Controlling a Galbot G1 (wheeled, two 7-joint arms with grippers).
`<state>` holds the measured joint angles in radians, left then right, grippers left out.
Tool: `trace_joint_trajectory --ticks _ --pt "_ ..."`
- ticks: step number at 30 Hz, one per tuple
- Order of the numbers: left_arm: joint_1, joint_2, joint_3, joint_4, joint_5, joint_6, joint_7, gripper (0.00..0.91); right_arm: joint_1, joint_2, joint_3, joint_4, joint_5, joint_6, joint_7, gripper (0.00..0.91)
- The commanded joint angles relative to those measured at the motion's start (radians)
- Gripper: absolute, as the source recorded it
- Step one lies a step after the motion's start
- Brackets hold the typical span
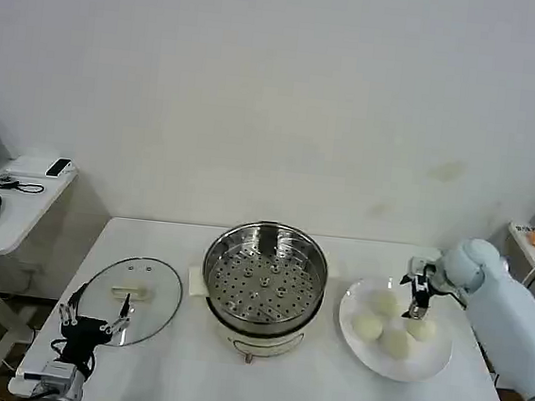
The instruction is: Take steamed baozi put them in steamer then cover it.
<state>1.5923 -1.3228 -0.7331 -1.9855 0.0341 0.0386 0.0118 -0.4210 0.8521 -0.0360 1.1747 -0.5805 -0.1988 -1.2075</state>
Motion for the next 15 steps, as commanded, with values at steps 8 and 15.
trace_joint_trajectory --ticks 8,15 --pt "-0.005 0.000 -0.006 0.012 -0.003 -0.002 -0.001 0.907 -0.007 0.039 0.005 -0.052 -0.013 0.002 0.052 0.907" --pt "-0.010 0.004 -0.009 0.019 -0.004 -0.002 0.002 0.907 0.009 0.052 -0.002 -0.078 -0.012 0.002 0.052 0.907"
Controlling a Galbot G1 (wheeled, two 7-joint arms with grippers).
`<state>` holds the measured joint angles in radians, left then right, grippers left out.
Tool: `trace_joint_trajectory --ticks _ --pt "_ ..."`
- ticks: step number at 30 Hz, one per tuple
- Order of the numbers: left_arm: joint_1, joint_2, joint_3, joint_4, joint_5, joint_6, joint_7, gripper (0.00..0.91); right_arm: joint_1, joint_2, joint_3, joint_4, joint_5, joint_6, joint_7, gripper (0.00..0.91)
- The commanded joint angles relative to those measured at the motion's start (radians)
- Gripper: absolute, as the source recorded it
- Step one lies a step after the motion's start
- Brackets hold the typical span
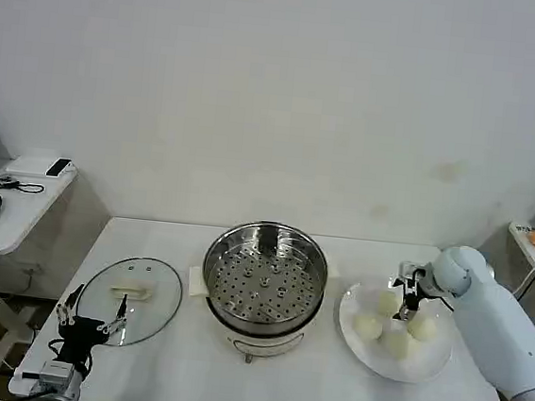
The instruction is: Take steamed baozi put them in steamer then cover it.
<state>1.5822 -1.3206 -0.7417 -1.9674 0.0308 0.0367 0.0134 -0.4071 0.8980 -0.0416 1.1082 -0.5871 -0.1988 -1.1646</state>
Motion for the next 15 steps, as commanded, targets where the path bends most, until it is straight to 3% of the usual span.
trace_joint_trajectory --ticks 1,12,15 --pt "-0.002 0.000 -0.002 0.004 0.000 0.000 0.001 0.907 -0.004 0.007 0.003 -0.016 -0.005 0.001 0.011 0.907" --pt "-0.011 0.001 -0.004 0.017 0.000 0.000 0.001 0.907 0.019 0.022 -0.011 -0.053 0.005 -0.004 0.014 0.907" --pt "-0.011 0.001 -0.003 0.016 0.000 0.001 0.002 0.907 0.020 0.025 -0.012 -0.062 0.004 -0.003 0.015 0.867"
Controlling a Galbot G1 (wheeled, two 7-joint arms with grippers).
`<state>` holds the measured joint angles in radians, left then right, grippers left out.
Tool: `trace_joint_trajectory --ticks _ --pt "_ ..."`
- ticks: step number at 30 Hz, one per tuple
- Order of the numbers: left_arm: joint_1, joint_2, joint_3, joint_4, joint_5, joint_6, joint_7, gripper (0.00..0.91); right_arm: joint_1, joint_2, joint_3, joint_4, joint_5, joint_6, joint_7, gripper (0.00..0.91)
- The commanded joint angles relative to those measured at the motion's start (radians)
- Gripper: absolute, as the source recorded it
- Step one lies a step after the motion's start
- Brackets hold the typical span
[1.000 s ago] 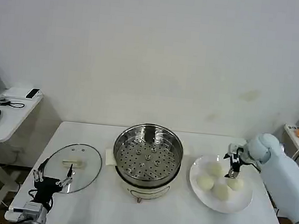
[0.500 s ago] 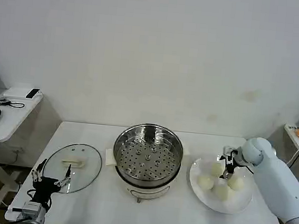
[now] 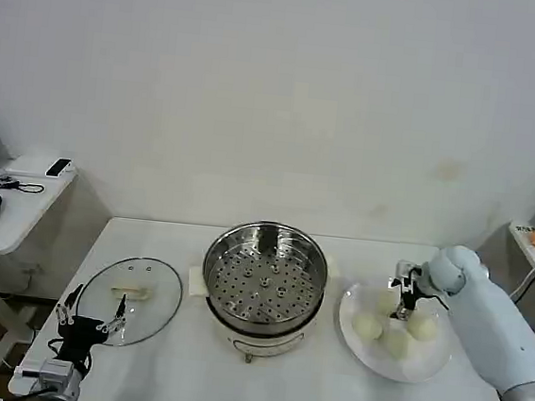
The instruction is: Take steamed baozi put them in steamer then cover it.
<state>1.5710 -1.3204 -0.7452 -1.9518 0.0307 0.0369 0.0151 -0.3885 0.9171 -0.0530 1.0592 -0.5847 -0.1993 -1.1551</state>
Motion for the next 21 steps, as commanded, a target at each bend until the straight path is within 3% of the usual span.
trace_joint_trajectory --ticks 1,9,21 --pt "0.000 0.001 0.000 0.001 0.000 0.000 0.000 0.907 0.002 0.005 -0.001 -0.015 0.002 -0.002 0.005 0.856" --pt "0.000 -0.001 0.000 0.003 0.001 0.000 -0.001 0.907 -0.002 0.006 -0.001 -0.015 0.014 -0.007 0.006 0.655" --pt "0.002 -0.003 0.002 0.005 0.002 0.000 -0.002 0.907 -0.008 0.003 0.004 -0.014 0.029 -0.008 0.013 0.635"
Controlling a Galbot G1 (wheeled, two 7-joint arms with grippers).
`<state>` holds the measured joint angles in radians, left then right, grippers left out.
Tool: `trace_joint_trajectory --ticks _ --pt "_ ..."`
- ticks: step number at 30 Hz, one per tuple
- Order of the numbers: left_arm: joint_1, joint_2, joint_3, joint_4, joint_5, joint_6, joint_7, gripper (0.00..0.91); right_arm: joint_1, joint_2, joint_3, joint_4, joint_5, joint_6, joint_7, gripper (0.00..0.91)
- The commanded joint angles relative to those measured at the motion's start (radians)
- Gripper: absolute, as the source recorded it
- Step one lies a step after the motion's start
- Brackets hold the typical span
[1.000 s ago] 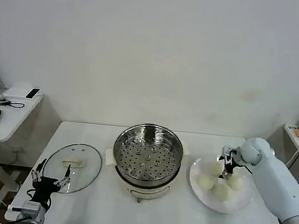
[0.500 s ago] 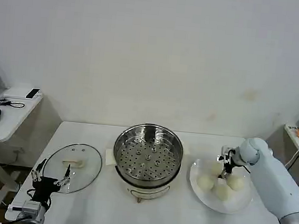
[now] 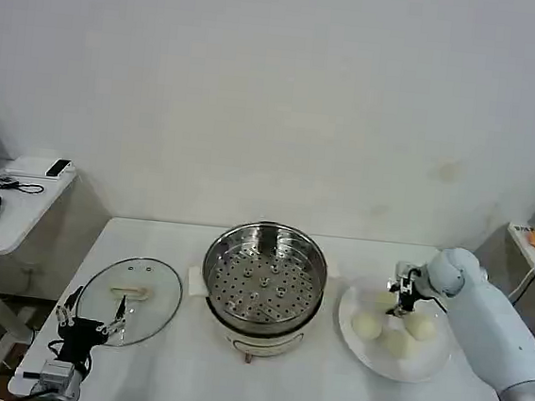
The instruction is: Take steamed baozi put them in steamer then cover it.
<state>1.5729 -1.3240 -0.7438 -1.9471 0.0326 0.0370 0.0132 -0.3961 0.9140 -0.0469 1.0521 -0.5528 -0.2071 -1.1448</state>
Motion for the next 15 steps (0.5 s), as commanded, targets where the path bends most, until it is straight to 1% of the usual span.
trace_joint_trajectory --ticks 1,2,6,8,10,14,15 --pt "0.000 0.000 0.001 0.000 0.000 0.000 0.000 0.907 0.000 0.004 -0.001 -0.004 -0.001 0.000 0.002 0.645" --pt "0.000 0.000 0.001 0.000 0.001 0.000 0.000 0.907 -0.001 0.001 0.001 0.000 0.002 -0.001 0.002 0.635" --pt "-0.002 0.000 0.004 0.000 0.001 0.001 0.001 0.907 0.005 -0.020 0.003 0.040 0.020 -0.005 -0.001 0.645" --pt "-0.005 -0.001 0.006 0.000 0.004 0.003 0.002 0.907 0.027 -0.043 -0.002 0.089 0.034 -0.009 -0.008 0.635" --pt "-0.006 -0.001 0.008 0.000 0.010 0.007 0.003 0.907 0.051 -0.054 -0.008 0.124 0.050 -0.015 -0.014 0.645" --pt "-0.007 -0.006 0.014 0.000 0.025 0.015 0.001 0.907 0.127 -0.084 -0.048 0.201 0.127 -0.044 -0.034 0.645" --pt "-0.007 -0.007 0.015 0.000 0.027 0.016 0.001 0.907 0.159 -0.089 -0.069 0.225 0.160 -0.056 -0.044 0.645"
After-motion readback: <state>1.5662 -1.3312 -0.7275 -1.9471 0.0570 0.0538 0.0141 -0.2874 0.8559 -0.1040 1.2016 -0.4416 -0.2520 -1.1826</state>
